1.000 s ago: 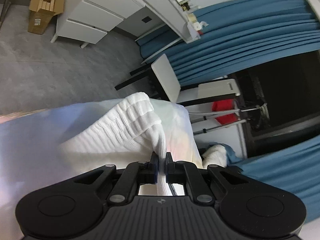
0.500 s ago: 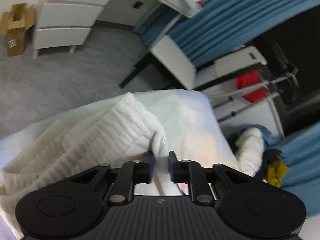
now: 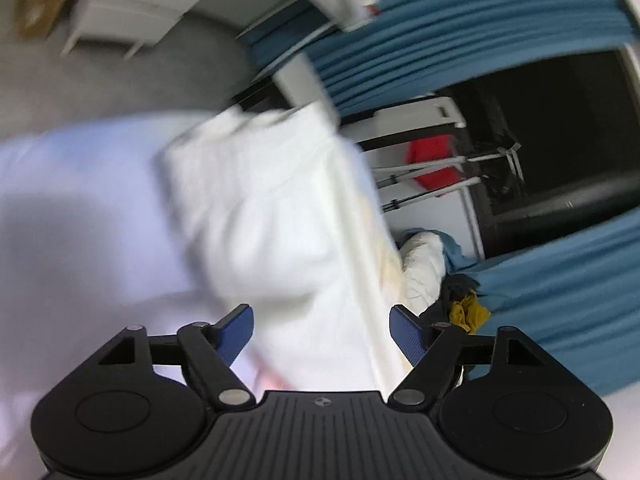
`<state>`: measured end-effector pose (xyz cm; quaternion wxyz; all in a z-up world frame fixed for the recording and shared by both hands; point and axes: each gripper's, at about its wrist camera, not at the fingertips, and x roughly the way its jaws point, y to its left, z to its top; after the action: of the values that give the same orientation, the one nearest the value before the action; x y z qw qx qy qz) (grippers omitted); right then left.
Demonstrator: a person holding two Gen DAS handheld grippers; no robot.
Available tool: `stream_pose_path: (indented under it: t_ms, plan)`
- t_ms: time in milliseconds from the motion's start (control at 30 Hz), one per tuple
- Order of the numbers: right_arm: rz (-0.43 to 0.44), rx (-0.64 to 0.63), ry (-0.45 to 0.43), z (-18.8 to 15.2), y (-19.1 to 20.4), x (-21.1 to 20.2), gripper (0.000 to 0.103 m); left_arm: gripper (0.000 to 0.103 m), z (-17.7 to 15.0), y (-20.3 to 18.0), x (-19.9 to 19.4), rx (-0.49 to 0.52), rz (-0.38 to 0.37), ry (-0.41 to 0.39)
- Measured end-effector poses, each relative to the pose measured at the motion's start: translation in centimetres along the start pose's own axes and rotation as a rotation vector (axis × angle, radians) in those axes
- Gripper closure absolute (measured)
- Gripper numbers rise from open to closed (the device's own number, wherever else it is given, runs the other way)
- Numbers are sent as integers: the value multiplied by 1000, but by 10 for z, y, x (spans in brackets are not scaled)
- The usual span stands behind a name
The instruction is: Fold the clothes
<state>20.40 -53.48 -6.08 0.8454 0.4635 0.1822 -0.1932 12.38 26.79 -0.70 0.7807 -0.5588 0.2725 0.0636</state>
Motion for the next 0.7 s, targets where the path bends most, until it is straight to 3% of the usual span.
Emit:
stream_pose_path:
  t_ms: [133, 233, 367, 433, 467, 533, 600, 633, 700]
  plan:
    - [39, 134, 98, -18, -22, 7, 28, 25, -13, 20, 3, -67, 57, 47]
    - [89, 205, 108, -24, -35, 22, 28, 25, -11, 41, 22, -124, 60, 49]
    - [98, 198, 124, -25, -37, 50, 27, 28, -2, 54, 52, -154, 49, 21]
    - [83, 161, 118, -25, -32, 60, 27, 35, 3, 53, 62, -131, 23, -13]
    - [85, 155, 99, -25, -31, 62, 27, 44, 6, 52, 66, -121, 9, -33]
    - [72, 138, 52, -25, -26, 64, 29, 53, 11, 50, 74, -118, -8, -62]
    - [61, 89, 6, -27, -18, 62, 53, 79, 16, 50, 78, -120, -21, -81]
    - [57, 72, -6, -28, -16, 61, 77, 82, 18, 48, 76, -116, -21, -85]
    - [54, 61, -27, -28, -15, 54, 87, 88, 23, 42, 70, -104, -21, -96]
